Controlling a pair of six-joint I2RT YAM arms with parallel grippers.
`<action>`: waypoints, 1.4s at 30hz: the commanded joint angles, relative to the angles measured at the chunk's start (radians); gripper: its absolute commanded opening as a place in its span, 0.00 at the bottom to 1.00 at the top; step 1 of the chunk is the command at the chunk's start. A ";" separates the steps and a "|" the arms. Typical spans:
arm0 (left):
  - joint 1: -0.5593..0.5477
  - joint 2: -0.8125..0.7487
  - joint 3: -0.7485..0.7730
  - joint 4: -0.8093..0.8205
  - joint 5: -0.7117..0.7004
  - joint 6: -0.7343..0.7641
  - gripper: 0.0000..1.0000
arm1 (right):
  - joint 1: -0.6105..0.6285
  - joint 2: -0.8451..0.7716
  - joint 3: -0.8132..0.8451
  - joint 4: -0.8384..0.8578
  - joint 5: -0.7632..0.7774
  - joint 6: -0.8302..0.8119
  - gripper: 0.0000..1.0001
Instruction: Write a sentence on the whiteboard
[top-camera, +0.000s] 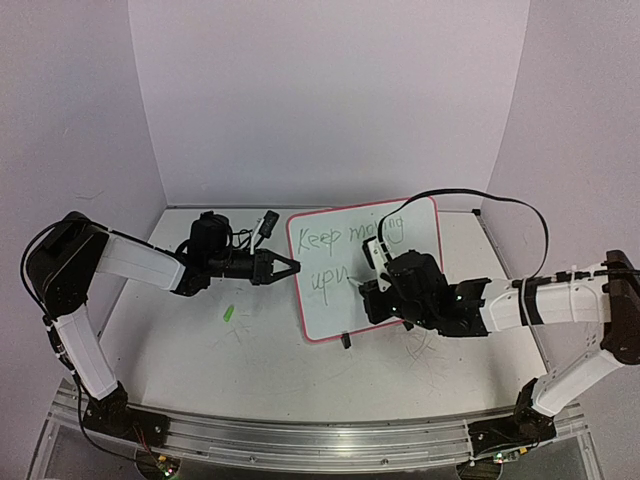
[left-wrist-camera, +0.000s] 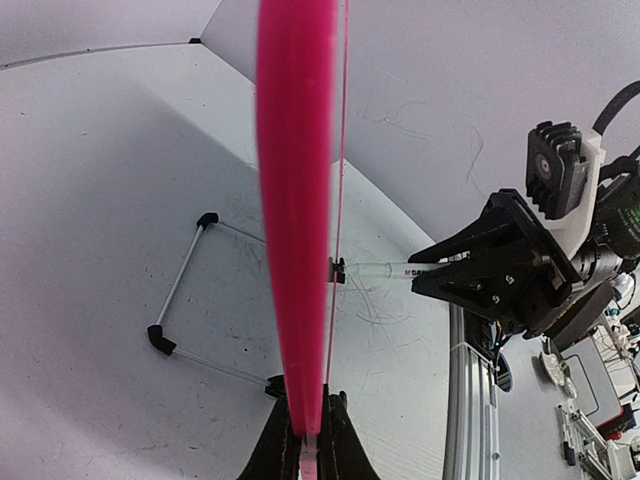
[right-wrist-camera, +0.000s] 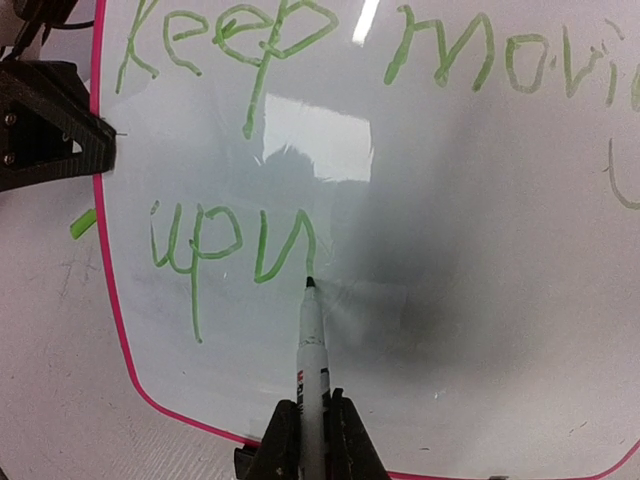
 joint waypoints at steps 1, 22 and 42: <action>0.003 -0.023 0.022 -0.024 -0.025 0.051 0.00 | -0.007 0.023 0.063 0.009 0.071 -0.017 0.00; 0.004 -0.024 0.017 -0.025 -0.032 0.060 0.00 | -0.028 -0.013 0.068 0.008 0.045 -0.030 0.00; 0.004 -0.025 0.025 -0.032 -0.034 0.061 0.00 | -0.039 -0.122 -0.037 0.018 -0.035 -0.047 0.00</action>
